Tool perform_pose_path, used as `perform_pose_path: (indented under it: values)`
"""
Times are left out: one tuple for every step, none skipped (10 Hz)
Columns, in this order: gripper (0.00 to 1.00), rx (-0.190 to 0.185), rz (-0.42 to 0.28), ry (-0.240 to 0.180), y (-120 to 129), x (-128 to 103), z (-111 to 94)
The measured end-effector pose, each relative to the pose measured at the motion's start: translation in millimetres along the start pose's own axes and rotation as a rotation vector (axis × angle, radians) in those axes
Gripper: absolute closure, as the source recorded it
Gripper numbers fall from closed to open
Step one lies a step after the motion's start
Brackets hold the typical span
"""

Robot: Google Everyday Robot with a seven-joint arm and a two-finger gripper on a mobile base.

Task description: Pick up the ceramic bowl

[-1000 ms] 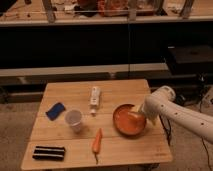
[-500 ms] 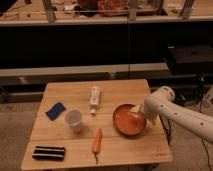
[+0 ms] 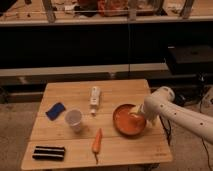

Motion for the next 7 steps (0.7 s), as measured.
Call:
perform_pose_path:
  values:
    - [0.2, -0.001, -0.001, -0.002, 0.3, -0.3, 0.8]
    - [0.2, -0.001, -0.003, -0.003, 0.0, -0.4, 1.0]
    - [0.2, -0.001, -0.003, -0.004, 0.3, -0.6, 1.5]
    - [0.2, -0.001, -0.004, -0.005, 0.2, -0.9, 1.7]
    - [0.2, -0.001, -0.005, -0.006, 0.0, -1.3, 1.9]
    - [0.2, -0.002, -0.006, -0.008, 0.2, -1.8, 2.7]
    - [0.2, -0.002, -0.007, -0.008, 0.1, -1.9, 2.7]
